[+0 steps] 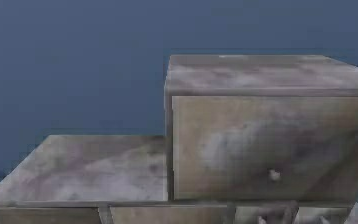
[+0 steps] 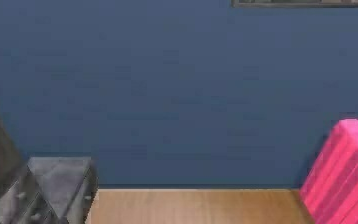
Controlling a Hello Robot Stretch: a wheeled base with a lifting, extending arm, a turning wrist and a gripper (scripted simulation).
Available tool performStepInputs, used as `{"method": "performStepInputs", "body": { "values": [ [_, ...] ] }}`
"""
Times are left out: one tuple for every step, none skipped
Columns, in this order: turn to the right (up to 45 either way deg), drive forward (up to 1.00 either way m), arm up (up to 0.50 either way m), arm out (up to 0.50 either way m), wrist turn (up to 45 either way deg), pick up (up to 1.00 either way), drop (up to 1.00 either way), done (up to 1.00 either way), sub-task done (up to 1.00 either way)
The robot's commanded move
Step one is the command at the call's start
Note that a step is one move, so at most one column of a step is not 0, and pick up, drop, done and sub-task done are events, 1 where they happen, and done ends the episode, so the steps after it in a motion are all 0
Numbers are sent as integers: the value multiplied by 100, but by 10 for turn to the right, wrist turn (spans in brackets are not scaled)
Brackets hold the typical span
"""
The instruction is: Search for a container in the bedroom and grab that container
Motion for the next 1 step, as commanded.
{"method": "performStepInputs", "body": {
  "values": [
    [-450, 0, 0, 0, 0, 0, 0, 0, 0]
  ]
}}
